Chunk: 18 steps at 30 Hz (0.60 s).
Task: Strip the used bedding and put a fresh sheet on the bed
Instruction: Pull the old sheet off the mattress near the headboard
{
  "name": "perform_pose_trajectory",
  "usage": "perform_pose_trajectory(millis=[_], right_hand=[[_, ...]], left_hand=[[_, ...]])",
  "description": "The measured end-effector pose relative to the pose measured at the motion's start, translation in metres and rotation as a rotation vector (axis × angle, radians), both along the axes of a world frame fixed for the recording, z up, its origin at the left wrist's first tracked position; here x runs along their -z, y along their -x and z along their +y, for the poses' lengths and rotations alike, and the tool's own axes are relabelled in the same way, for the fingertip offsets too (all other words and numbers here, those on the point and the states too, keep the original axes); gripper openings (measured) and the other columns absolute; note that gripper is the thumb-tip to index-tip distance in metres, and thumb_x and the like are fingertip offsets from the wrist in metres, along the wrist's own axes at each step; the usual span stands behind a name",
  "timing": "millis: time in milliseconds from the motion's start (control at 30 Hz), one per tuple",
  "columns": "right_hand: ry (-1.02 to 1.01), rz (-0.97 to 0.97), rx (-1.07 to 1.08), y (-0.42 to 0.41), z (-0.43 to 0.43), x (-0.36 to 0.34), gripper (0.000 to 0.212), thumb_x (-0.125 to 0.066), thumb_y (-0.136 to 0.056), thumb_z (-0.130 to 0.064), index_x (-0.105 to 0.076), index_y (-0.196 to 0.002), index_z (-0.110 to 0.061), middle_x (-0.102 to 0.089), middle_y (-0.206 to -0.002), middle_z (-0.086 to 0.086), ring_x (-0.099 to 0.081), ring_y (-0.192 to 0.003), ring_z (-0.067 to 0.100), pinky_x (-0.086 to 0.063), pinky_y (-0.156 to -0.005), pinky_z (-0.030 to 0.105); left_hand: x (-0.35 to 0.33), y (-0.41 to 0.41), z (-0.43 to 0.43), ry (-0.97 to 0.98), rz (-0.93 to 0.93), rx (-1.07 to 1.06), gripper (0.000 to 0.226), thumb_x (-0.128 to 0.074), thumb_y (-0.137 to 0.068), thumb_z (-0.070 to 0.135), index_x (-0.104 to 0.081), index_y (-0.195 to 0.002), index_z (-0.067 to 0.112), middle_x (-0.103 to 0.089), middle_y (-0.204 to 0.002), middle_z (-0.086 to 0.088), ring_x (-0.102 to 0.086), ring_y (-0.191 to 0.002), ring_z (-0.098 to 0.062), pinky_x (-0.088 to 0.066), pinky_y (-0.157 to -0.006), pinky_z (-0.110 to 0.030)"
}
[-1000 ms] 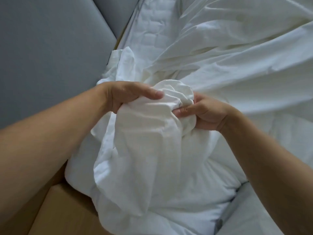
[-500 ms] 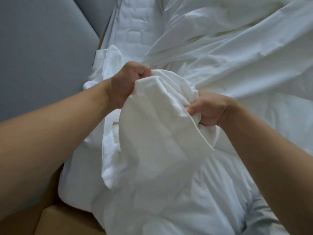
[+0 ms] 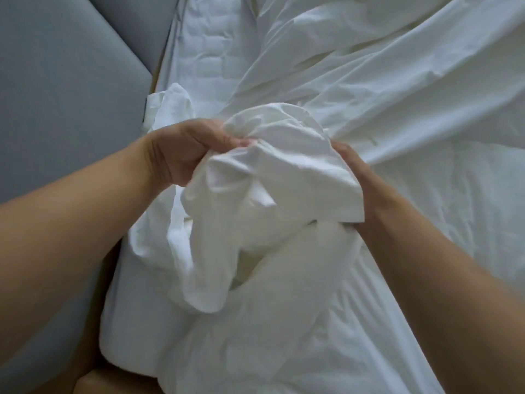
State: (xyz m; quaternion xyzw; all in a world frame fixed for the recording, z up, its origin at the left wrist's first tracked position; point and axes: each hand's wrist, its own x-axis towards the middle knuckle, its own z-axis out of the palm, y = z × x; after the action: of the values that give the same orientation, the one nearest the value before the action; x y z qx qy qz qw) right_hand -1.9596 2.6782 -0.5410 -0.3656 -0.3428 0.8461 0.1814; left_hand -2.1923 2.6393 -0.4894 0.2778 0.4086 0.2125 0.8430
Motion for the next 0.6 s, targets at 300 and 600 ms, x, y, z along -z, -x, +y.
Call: perform_pose_trajectory(millis=[300,600], right_hand=[[0.081,0.404,-0.162,-0.011,-0.001,0.019,0.033,-0.08,-0.068,-0.006,-0.079,-0.101,-0.013,-0.076,-0.096,0.008,-0.074,-0.091,0.023,-0.06,-0.075,0.035],[0.186,0.265,0.182,-0.006,-0.004,0.005,0.03,-0.071,-0.092,-0.033,-0.067,-0.107,-0.008,-0.07,-0.094,0.011,-0.067,-0.092,0.027,-0.053,-0.082,0.042]], left_hand=[[0.015,-0.031,0.029,-0.007,-0.003,-0.217,0.015,-0.063,-0.08,0.018,-0.074,-0.089,0.013,-0.072,-0.083,-0.007,-0.071,-0.08,-0.021,-0.059,-0.077,-0.032],[-0.019,-0.023,0.016,0.008,0.13,0.247,0.035,-0.096,-0.058,0.029,-0.082,-0.087,0.015,-0.078,-0.084,-0.003,-0.076,-0.078,-0.017,-0.061,-0.068,-0.028]])
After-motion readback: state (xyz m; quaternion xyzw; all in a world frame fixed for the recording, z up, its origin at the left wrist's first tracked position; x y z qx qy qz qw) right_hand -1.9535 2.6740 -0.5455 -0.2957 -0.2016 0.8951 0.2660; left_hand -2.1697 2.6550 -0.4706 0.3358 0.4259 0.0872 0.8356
